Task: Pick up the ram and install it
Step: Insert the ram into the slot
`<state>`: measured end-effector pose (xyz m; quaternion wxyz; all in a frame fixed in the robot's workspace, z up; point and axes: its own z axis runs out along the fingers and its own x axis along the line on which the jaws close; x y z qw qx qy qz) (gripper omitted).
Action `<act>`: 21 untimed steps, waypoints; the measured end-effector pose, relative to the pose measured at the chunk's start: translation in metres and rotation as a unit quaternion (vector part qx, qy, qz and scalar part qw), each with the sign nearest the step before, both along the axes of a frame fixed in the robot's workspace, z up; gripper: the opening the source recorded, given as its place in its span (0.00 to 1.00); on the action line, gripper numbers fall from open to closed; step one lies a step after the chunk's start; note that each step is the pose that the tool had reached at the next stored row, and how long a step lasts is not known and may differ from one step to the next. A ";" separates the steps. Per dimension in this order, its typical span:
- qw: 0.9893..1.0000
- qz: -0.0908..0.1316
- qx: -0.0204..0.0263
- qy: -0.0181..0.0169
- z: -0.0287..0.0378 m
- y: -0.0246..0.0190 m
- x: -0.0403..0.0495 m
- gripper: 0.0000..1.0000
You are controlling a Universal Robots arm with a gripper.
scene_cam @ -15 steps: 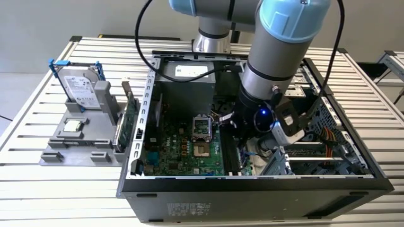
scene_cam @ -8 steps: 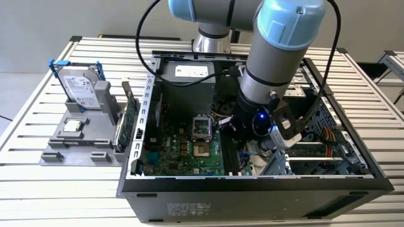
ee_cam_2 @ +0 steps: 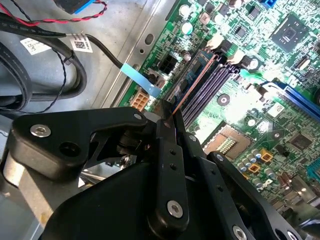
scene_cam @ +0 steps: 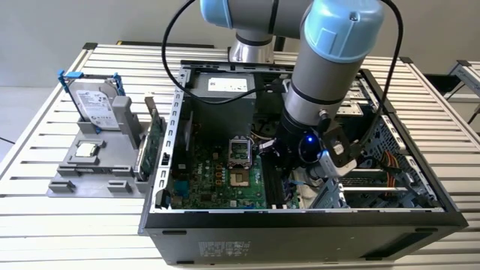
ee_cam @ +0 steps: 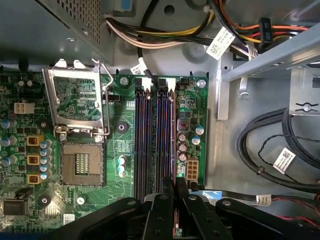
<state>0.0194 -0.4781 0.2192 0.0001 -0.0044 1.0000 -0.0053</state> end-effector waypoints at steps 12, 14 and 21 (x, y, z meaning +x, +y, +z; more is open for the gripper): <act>1.000 0.000 0.000 0.000 -0.0035 0.0006 0.0000 0.00; 1.000 0.000 0.000 0.000 -0.0037 0.0006 0.0000 0.00; 1.000 0.000 0.000 0.000 -0.0040 0.0006 0.0000 0.00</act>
